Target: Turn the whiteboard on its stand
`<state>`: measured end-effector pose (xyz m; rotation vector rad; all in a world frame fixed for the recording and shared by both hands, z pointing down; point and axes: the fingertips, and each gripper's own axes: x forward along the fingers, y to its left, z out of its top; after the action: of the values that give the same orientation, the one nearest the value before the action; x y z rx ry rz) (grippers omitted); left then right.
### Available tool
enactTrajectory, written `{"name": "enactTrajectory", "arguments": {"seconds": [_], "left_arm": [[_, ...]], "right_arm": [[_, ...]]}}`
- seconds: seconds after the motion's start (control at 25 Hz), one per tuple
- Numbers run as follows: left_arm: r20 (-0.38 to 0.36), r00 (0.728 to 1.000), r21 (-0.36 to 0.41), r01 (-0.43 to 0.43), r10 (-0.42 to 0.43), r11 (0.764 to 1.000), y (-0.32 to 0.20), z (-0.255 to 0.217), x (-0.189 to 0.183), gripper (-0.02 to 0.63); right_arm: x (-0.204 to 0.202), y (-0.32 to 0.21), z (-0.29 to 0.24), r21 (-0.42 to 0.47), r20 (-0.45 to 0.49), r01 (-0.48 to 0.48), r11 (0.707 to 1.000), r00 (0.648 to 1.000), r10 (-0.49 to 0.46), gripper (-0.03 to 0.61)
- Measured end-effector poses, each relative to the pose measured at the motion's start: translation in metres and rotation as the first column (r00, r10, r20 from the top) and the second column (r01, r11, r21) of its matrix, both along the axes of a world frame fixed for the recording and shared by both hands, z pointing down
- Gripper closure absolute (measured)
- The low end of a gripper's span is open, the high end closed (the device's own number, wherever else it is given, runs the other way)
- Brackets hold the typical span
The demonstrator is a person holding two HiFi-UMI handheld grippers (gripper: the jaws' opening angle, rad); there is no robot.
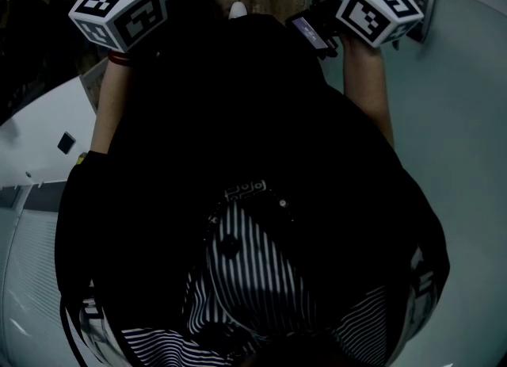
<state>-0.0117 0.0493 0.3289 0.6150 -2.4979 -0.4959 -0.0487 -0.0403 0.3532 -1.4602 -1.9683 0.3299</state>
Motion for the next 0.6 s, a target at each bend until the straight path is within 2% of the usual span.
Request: {"name": "enactTrajectory", "arguments": {"seconds": [0.2, 0.6], "left_arm": [[0.021, 0.999, -0.001, -0.029, 0.029, 1.0, 0.0, 0.0, -0.008, 0.618], [0.057, 0.995, 0.033, -0.087, 0.085, 0.996, -0.008, -0.004, -0.015, 0.617]], "right_arm": [[0.0, -0.002, -0.006, -0.019, -0.033, -0.035, 0.999, 0.999, 0.035, 0.577], [-0.001, -0.006, -0.006, 0.006, 0.008, -0.078, 0.997, 0.997, 0.078, 0.577]]}}
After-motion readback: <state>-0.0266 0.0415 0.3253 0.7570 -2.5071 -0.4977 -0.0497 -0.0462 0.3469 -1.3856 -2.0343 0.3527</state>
